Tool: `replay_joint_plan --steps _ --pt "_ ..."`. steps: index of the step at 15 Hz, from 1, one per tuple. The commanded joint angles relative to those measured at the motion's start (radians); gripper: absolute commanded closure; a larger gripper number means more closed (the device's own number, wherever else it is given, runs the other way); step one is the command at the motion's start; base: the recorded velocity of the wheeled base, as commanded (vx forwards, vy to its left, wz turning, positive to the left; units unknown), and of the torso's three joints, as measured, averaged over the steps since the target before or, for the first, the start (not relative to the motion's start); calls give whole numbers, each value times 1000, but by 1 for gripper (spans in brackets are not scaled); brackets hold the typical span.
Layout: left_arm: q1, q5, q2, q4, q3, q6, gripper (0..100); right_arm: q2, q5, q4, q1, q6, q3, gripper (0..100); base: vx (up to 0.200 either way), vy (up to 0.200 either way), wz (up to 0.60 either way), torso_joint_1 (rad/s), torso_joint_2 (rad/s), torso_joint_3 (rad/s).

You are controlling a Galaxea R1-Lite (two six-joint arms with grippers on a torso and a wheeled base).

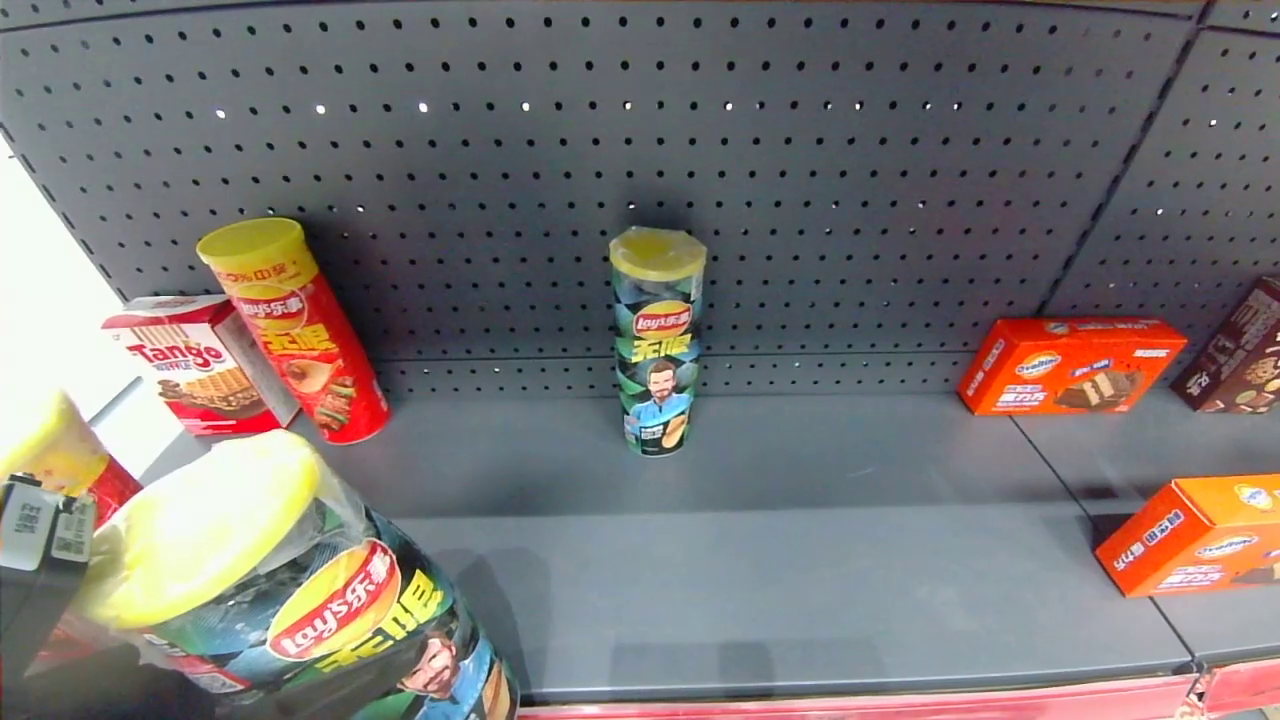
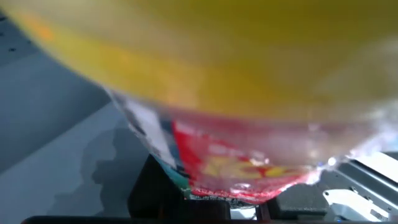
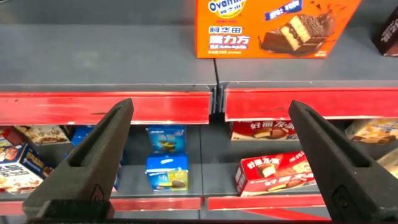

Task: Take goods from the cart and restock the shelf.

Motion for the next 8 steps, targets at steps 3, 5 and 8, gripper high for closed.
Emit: replay_joint_plan --steps 3,5,8 --pt "9 0 -2 0 8 -1 100 0 0 -1 0 -2 0 0 0 0 200 1 1 1" --pt "9 0 -8 0 16 -1 100 -2 -2 -1 0 3 0 0 0 0 300 1 1 -1" --pt "9 0 -11 0 23 -2 100 0 3 1 0 0 0 0 0 0 0 0 0 0"
